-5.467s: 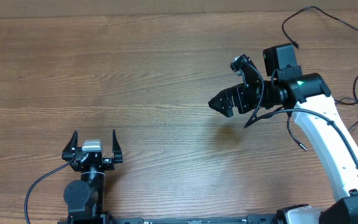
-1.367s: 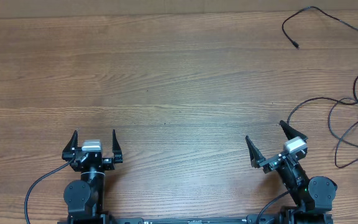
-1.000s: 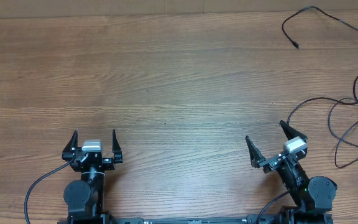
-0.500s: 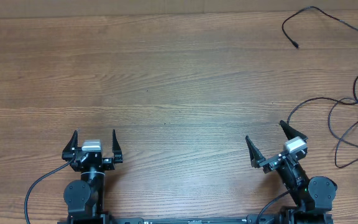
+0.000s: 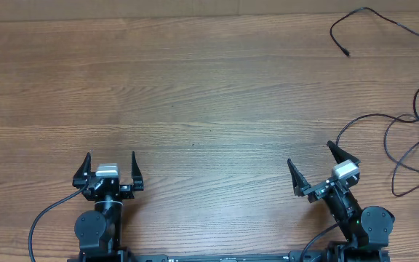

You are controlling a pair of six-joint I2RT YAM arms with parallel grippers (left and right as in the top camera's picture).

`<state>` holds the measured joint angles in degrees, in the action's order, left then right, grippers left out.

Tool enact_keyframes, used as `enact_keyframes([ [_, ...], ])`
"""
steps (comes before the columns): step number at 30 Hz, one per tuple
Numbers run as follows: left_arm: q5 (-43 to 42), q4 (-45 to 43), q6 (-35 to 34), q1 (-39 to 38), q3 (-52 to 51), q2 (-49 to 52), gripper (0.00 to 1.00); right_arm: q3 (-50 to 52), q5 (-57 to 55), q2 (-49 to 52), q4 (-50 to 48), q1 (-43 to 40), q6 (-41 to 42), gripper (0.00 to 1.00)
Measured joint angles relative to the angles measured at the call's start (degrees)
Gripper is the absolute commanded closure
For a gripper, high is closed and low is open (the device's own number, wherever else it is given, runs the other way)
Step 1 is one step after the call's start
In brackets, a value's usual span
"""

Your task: Untangle cables

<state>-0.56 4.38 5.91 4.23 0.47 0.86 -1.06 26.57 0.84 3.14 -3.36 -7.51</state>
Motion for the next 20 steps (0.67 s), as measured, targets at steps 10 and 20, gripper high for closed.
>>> enact_keyframes([
  [10,0.0,0.0,0.0,0.0,0.0,0.0,0.0,0.0,-0.02,0.0,0.02,0.0,-0.02,0.0],
  [20,0.0,0.0,0.0,0.0,0.0,0.0,0.01,0.0,0.0,0.0,0.0,0.0,-0.02,0.0],
])
